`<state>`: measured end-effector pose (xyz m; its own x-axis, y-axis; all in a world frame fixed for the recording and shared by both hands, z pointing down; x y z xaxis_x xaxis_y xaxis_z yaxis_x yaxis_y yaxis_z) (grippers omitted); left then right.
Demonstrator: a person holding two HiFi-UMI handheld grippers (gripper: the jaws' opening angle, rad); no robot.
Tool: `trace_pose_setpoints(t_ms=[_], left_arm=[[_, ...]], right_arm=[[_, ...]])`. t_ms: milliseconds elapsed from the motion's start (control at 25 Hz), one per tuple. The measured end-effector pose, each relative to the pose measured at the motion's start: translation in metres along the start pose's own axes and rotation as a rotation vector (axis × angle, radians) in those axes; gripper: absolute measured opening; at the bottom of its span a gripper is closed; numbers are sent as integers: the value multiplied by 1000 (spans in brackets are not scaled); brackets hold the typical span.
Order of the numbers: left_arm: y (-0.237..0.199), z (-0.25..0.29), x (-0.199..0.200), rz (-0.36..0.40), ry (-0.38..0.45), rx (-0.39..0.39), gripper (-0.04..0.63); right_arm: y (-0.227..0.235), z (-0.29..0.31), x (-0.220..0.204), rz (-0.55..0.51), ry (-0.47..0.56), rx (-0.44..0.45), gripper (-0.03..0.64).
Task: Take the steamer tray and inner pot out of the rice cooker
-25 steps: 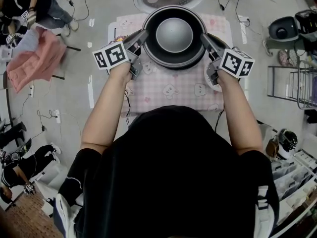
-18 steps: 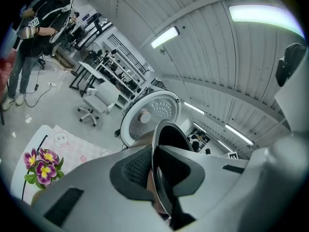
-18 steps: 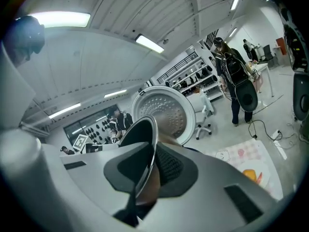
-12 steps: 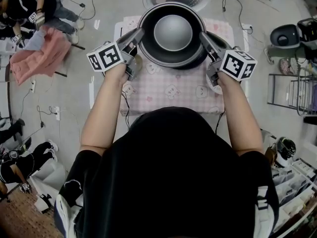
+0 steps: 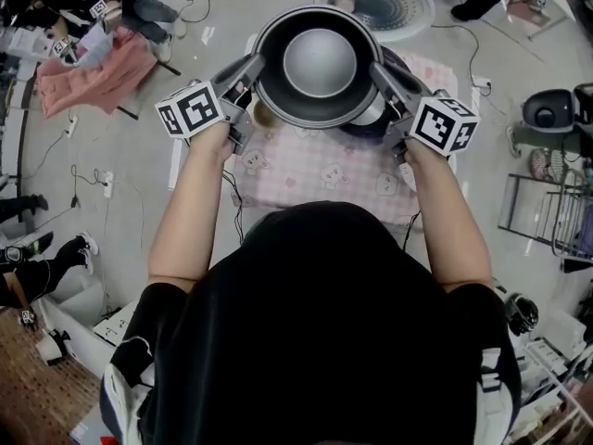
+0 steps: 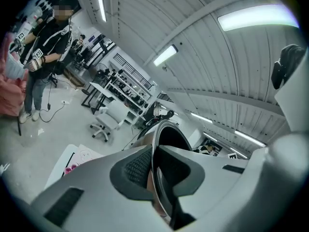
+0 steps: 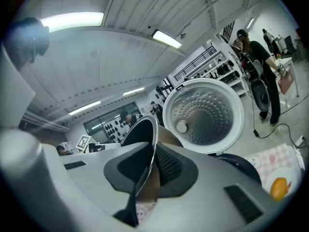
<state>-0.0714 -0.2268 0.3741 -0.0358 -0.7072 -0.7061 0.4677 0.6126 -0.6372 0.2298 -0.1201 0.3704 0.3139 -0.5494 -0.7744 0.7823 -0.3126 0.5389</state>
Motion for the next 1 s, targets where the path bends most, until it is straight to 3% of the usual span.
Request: trace_pose_setpoints(t_ms=[440,1000], left_arm=[[-36,-101,-18,-60,104,149,52],[-71,-184,-84,-197,155,272,52]], right_arm=[[-54,76,-24,-28,-131,164,51],[-100,131,-85,-19,-306,262,51]])
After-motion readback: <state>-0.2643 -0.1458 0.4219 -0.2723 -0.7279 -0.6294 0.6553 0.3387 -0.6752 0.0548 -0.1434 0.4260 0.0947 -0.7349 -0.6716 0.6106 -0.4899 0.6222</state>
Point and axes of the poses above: the fingertips, and each gripper's own axes: z forward along the fingers, y to its right, x out of its top, the point moved 7 cm from there along -z, backward along the fingers, and after that the axes turned 10 degrees about -y, right-handed, at the moved point
